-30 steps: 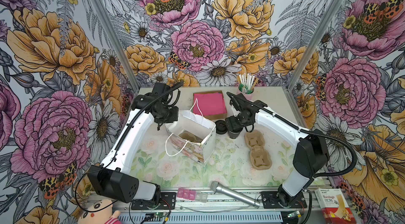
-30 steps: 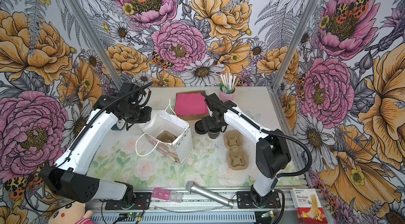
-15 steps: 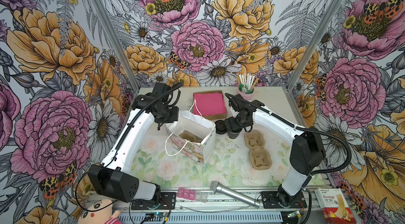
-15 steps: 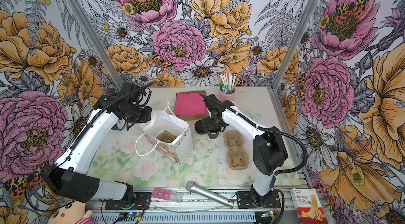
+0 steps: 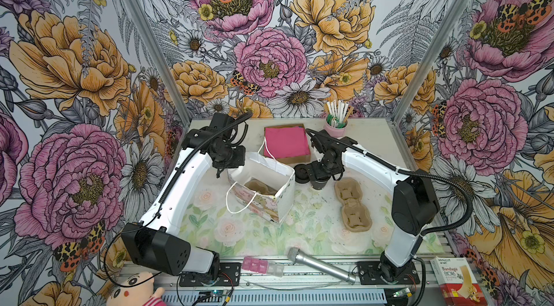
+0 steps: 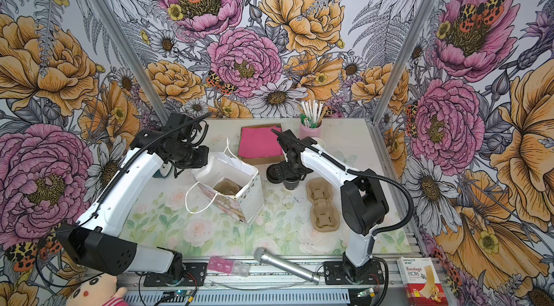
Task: Pack a coffee takeout order
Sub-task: Pick up the coffee cup from the center of the table.
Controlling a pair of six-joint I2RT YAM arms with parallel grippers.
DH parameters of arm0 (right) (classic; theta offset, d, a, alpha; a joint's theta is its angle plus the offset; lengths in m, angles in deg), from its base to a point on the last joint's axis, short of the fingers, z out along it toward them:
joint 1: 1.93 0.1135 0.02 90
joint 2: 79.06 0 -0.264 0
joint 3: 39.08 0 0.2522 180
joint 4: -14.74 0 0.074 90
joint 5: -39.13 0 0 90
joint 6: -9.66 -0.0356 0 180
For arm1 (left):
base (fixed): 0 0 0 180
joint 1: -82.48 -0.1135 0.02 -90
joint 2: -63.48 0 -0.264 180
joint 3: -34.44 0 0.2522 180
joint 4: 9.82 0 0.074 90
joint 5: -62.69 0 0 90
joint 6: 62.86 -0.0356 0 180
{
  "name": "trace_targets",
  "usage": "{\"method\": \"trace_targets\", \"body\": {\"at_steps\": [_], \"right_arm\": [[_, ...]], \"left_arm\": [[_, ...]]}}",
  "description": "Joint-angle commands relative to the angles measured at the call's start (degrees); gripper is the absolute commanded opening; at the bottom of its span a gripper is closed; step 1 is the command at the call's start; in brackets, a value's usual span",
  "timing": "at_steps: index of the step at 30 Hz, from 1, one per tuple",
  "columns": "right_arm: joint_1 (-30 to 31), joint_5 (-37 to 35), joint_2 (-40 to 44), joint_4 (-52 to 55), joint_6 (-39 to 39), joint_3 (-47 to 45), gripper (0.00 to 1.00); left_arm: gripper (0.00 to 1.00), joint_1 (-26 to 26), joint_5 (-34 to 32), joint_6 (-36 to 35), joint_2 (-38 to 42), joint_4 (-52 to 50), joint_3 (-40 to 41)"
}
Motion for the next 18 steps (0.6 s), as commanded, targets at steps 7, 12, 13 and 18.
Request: {"method": "trace_targets", "body": {"at_steps": [7,12,13,18], "right_arm": [[-0.46,0.4,-0.5,0.15,0.27,2.06,0.95],[-0.46,0.14,0.48,0.15,0.33,2.21,0.94],[-0.46,0.14,0.82,0.15,0.4,2.32,0.94],[-0.54,0.01,3.2,0.66,0.36,3.19,0.94]], "left_arm": [[0.0,0.9,1.71,0.34,-1.21,-2.19,1.42],[0.0,0.89,1.65,0.33,-1.17,-2.19,1.45],[0.0,0.86,1.59,0.37,-1.1,-2.19,1.54],[0.0,0.99,1.6,0.52,-0.95,-2.19,1.79]]}}
